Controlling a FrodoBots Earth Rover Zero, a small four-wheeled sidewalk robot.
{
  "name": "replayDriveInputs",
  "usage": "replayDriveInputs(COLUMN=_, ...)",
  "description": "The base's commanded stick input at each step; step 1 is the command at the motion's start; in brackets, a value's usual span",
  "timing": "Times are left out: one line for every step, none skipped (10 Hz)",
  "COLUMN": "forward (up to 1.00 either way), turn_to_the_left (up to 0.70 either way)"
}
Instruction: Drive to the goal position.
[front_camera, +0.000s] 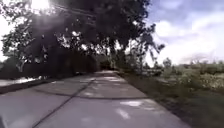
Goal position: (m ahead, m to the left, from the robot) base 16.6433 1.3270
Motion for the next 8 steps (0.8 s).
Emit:
replayDriveInputs(forward=1.00, turn_to_the_left=0.00)
replayDriveInputs(forward=1.00, turn_to_the_left=0.00)
replayDriveInputs(forward=1.00, turn_to_the_left=0.00)
replayDriveInputs(forward=1.00, turn_to_the_left=0.00)
replayDriveInputs(forward=1.00, turn_to_the_left=0.00)
replayDriveInputs(forward=1.00, turn_to_the_left=0.00)
replayDriveInputs(forward=1.00, turn_to_the_left=0.00)
replayDriveInputs(forward=1.00, turn_to_the_left=0.00)
